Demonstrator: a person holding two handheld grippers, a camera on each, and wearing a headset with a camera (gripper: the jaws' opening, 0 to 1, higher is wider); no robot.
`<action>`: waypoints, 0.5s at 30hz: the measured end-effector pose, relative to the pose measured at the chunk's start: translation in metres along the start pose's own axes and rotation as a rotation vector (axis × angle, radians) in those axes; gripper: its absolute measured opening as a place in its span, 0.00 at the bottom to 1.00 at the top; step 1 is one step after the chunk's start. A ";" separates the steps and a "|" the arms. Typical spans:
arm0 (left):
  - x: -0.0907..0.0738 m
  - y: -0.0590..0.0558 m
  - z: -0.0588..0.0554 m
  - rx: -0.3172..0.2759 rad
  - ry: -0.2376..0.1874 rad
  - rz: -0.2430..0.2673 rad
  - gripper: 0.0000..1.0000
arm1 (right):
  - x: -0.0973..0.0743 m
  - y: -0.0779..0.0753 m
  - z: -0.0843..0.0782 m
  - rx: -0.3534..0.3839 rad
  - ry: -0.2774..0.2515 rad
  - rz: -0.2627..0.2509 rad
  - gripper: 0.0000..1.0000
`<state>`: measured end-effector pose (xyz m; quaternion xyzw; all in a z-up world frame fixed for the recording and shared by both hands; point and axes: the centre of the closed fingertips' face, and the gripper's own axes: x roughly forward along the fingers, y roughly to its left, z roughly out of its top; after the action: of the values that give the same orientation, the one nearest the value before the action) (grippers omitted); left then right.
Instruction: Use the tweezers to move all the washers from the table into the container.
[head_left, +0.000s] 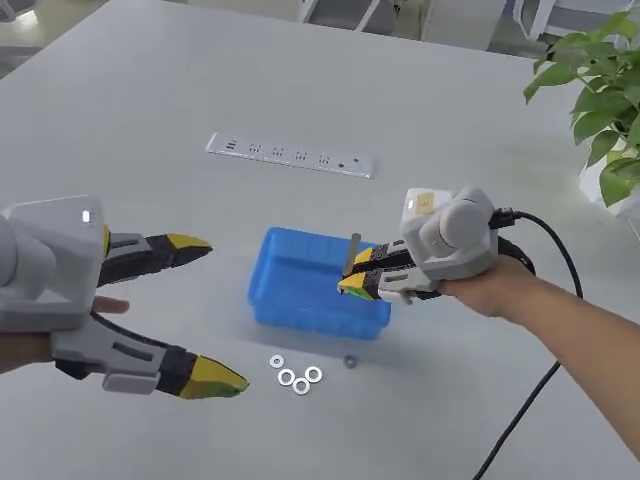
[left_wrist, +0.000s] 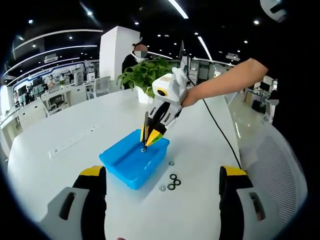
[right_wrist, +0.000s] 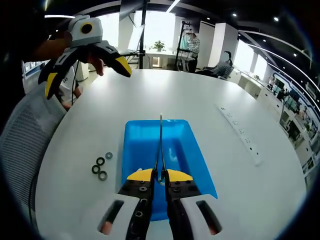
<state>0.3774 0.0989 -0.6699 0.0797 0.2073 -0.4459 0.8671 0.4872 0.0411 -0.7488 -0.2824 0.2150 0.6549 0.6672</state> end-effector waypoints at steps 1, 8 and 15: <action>0.002 0.001 0.001 0.004 -0.001 -0.001 0.99 | 0.001 0.000 -0.001 0.004 -0.002 0.003 0.09; 0.020 0.011 0.013 0.033 -0.010 -0.024 0.93 | 0.014 0.002 -0.007 0.008 -0.001 0.024 0.09; 0.040 0.020 0.021 0.080 0.003 -0.066 0.76 | 0.020 0.006 -0.012 0.004 0.007 0.044 0.09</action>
<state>0.4202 0.0740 -0.6696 0.1081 0.1929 -0.4822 0.8477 0.4835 0.0476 -0.7715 -0.2786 0.2250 0.6680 0.6523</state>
